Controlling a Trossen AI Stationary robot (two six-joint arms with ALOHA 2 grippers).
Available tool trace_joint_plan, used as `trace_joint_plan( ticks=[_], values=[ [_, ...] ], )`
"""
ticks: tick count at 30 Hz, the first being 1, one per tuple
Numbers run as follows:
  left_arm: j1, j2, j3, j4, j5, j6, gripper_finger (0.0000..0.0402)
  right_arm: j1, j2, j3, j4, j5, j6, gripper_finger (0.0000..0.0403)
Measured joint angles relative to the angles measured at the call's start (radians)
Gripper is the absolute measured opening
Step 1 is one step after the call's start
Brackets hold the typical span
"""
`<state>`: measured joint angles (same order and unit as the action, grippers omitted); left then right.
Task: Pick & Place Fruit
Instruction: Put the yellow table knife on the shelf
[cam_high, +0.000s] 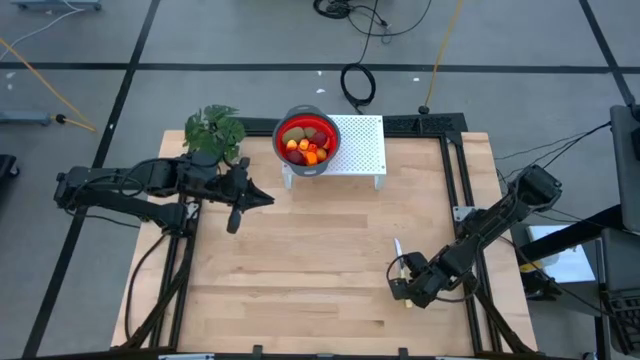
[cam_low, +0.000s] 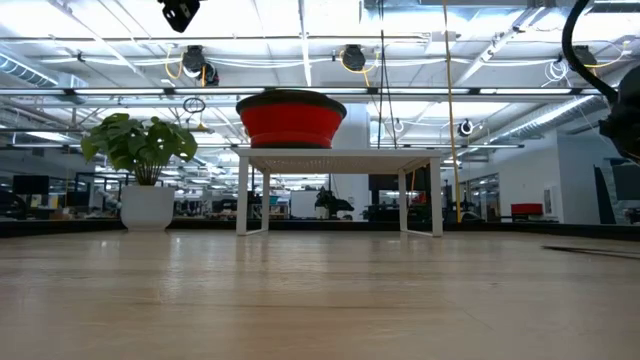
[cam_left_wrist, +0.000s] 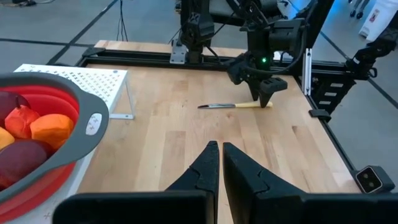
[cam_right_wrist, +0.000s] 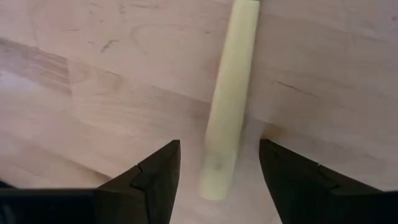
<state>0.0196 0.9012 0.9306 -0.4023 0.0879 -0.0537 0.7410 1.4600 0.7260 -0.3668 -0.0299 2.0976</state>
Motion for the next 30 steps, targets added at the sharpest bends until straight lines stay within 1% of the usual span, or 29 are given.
trace_joint_plan(
  ticks=[9, 22, 25, 30],
  values=[
    [0.0, 0.0, 0.0, -0.019, 0.0, 0.006, 0.0019, 0.0, 0.051, 0.004, -0.005, -0.001, 0.011, 0.021],
    [0.0, 0.0, 0.0, -0.016, -0.001, 0.02, 0.0019, -0.002, 0.136, 0.001, -0.085, -0.004, 0.034, 0.0208],
    [0.0, 0.0, 0.0, -0.016, -0.001, 0.021, 0.0019, -0.003, 0.148, 0.001, -0.101, -0.009, 0.036, 0.0194],
    [0.0, 0.0, 0.0, -0.016, -0.001, 0.021, 0.0019, -0.014, 0.151, 0.001, -0.132, -0.029, 0.037, 0.0144]
  ],
)
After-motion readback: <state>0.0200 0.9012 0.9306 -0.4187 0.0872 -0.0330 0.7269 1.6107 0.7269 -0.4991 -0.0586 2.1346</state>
